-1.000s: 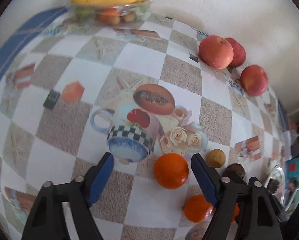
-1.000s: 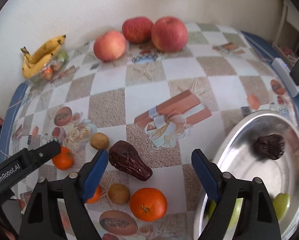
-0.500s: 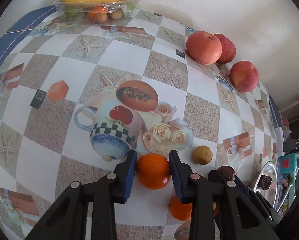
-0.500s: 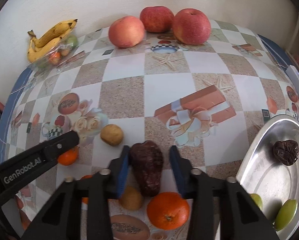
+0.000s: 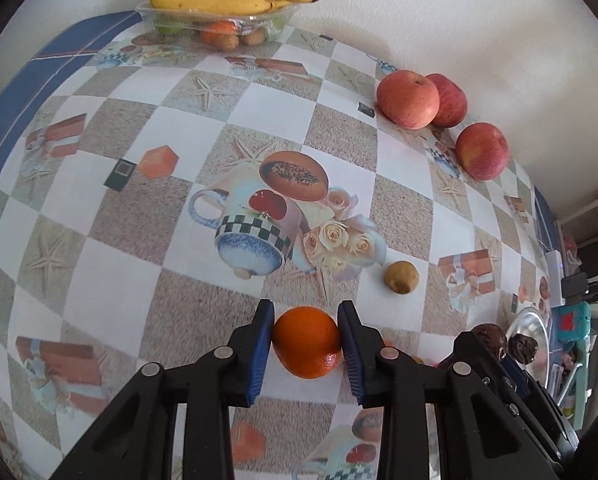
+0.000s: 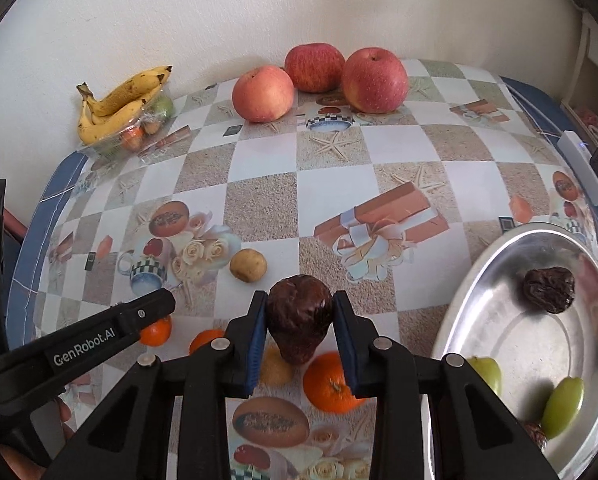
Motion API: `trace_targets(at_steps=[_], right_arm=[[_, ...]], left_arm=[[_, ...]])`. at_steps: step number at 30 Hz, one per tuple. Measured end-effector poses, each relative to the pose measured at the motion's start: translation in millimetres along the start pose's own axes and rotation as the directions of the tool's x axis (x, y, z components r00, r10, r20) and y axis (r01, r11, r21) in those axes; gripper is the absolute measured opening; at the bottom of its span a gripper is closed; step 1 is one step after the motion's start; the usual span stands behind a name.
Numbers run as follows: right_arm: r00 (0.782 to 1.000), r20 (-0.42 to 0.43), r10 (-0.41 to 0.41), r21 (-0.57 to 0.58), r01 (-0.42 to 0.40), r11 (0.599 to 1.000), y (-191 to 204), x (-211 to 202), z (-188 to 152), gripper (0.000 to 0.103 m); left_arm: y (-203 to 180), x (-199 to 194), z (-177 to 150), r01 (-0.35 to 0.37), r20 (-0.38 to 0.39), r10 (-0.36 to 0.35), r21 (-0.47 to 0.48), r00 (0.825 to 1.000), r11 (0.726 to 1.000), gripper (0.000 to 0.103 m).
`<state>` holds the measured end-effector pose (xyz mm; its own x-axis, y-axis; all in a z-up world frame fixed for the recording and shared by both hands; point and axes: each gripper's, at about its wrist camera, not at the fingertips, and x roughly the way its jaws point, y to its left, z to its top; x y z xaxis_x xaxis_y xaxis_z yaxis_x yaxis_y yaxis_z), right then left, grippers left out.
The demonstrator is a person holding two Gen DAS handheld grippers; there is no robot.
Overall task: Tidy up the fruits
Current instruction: 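Carry the orange into the steel plate and open the left tool while the right carries the date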
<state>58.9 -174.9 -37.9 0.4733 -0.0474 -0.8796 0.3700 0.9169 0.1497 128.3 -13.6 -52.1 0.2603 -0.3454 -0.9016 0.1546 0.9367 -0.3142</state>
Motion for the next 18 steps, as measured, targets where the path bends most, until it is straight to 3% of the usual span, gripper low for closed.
trace_targets(at_steps=[18], right_arm=[[1.0,0.023,0.017,0.034,-0.017,0.999,-12,-53,-33,0.034]], left_arm=[[-13,-29,-43,-0.029,0.017,0.028,0.067,0.999,0.997,0.035]])
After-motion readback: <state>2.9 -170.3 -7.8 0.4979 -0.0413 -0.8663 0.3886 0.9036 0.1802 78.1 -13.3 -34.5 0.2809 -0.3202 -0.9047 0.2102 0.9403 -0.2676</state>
